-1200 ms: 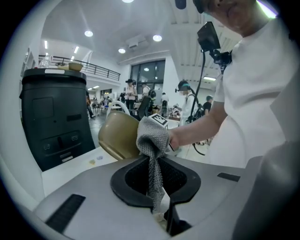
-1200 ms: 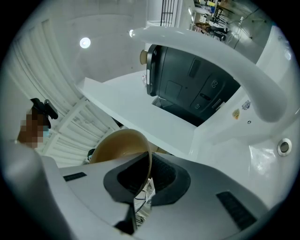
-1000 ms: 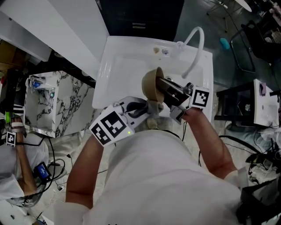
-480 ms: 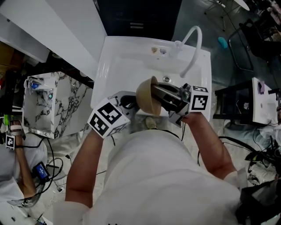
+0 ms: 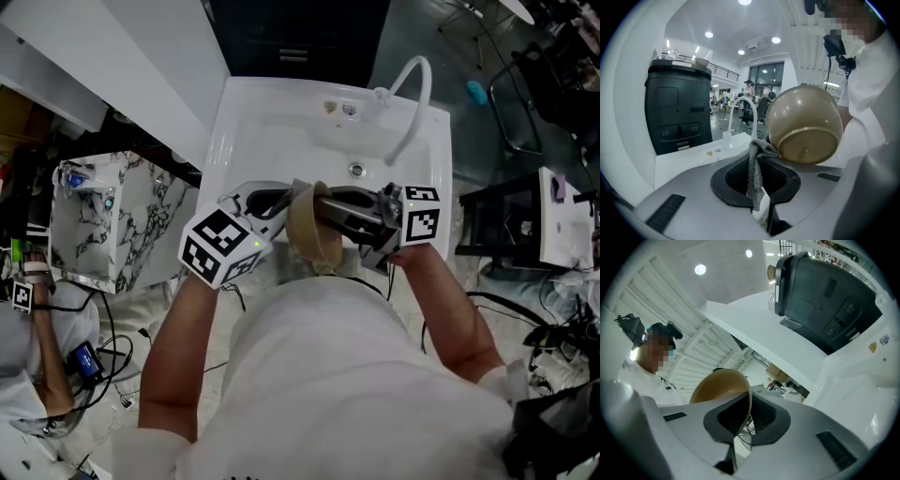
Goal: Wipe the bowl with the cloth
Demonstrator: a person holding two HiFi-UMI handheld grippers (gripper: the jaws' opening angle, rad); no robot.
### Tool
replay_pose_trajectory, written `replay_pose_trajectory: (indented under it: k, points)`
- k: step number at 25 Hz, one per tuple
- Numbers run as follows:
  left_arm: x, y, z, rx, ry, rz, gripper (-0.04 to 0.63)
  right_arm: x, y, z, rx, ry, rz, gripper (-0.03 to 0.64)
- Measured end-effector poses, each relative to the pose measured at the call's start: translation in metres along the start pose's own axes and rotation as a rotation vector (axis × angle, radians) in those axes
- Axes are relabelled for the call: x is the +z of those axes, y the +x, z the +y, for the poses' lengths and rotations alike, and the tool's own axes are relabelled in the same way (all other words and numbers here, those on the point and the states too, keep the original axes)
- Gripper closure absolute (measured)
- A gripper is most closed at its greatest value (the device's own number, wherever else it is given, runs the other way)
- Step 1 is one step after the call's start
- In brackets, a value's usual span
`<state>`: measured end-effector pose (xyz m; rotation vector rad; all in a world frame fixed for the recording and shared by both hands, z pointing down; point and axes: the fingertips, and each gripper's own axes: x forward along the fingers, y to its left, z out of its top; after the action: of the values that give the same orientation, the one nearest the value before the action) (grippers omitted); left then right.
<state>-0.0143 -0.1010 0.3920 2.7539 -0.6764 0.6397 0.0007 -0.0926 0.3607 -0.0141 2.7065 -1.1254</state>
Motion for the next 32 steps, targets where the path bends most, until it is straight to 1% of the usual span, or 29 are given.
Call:
replay_pose_trajectory:
  k: [4,7,15,24,29,32]
  points:
    - [0.013,-0.008,0.007,0.034,-0.008,-0.049,0.56,-0.011,0.001,0.0,0.004,-0.008,0.05,0.597]
    - [0.024,-0.013,0.008,0.038,0.004,-0.076,0.56,-0.019,0.001,-0.003,-0.007,-0.008,0.074,0.597]
    - [0.044,-0.03,-0.002,0.04,0.031,-0.134,0.56,-0.02,-0.004,-0.014,-0.048,0.007,0.062,0.597]
    - [0.051,-0.042,-0.02,0.028,0.095,-0.137,0.56,-0.011,-0.016,-0.028,-0.092,0.025,0.017,0.597]
    - [0.051,-0.043,-0.031,0.006,0.132,-0.128,0.56,-0.006,-0.021,-0.037,-0.116,0.035,-0.007,0.597]
    - [0.048,-0.045,-0.039,-0.021,0.145,-0.127,0.56,-0.003,-0.025,-0.043,-0.14,0.044,-0.025,0.597]
